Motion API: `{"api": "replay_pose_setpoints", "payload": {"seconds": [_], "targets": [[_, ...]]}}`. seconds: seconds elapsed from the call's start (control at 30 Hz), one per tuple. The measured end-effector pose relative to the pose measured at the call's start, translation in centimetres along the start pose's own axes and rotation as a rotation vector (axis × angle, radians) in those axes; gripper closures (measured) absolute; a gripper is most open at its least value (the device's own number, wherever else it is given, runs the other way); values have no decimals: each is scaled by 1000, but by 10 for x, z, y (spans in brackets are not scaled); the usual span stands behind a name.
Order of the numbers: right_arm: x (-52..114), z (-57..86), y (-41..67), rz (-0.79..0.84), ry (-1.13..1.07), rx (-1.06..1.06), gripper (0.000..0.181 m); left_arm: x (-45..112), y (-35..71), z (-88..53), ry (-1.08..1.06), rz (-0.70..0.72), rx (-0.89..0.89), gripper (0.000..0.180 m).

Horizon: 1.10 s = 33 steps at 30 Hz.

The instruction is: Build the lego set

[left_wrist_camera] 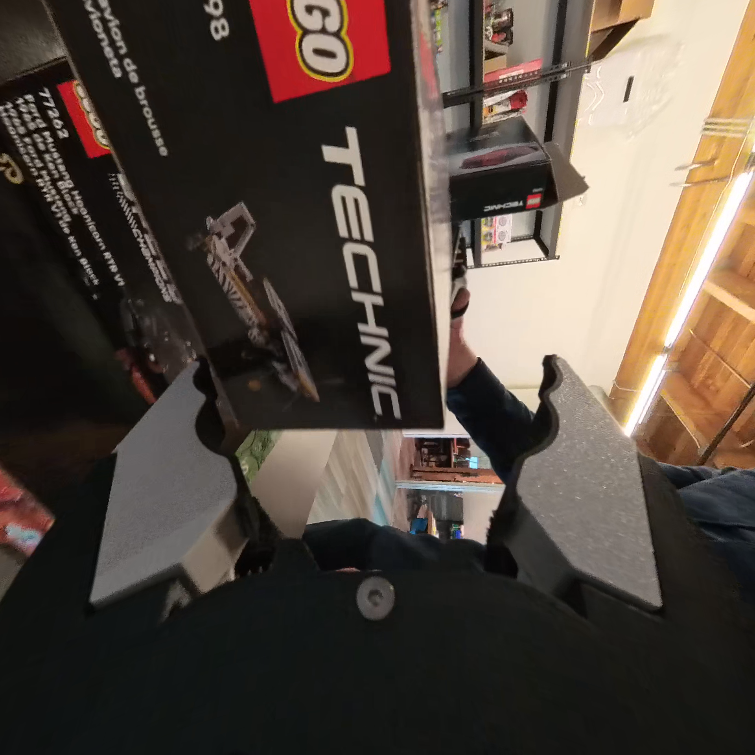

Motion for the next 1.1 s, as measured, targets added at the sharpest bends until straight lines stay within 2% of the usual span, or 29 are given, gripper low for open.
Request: {"api": "replay_pose_setpoints", "payload": {"seconds": [0.07,0.17,0.23,0.47,0.9,0.97,1.1], "targets": [[2,8,7,-50,-10,6,41,11,2,-10,58,-18,-6,26],[11,13,16,-104,7,41,34,15,4,-24,101,4,-52,38],[17,16,21,-110,9,41,30,14,5,-26,85,29,-68,38],[39,6,17,-240,23,5,31,-3,-4,-25,124,15,-25,38],[202,-73,-74,-434,34,-91,32,-199,-13,-44,182,172,-63,38],[230,-85,-85,-458,27,-115,32,-230,-18,-53,206,181,-80,45],[281,-102,-112,-535,-25,-210,33,-259,-41,-85,298,69,-134,23]]}}
Point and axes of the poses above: each gripper's, where its closed fingertips meet, x out along the fingers, y out of its top, z = x × y across the jaws, the point moved 6 cm from there along -x, back along the fingers, and after that the axes turned 5 degrees about -y, right-handed, at the moved point
